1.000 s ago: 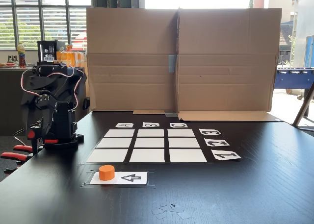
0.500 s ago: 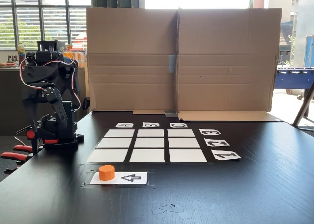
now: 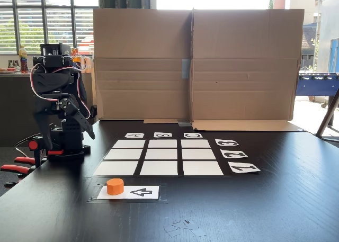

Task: Pick up the round, orange token and place it in the grid on square A1.

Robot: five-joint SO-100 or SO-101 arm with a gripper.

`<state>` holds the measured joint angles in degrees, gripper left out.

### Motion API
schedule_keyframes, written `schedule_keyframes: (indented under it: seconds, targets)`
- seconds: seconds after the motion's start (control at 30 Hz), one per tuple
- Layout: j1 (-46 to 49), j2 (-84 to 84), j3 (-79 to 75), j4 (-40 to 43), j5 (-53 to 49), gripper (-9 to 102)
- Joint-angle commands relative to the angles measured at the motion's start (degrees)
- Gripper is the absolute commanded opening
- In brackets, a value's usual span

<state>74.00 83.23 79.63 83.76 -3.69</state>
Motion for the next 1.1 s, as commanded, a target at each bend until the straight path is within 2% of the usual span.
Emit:
schedule_keyframes:
  seconds: [0.0, 0.4, 1.07]
  targets:
    - [-1.5, -3.3, -5.2, 0.0, -0.3, 44]
    - [-6.9, -19.0, -18.0, 0.0, -0.5, 44]
    - [-15.0, -26.3, -19.9, -0.6, -0.8, 44]
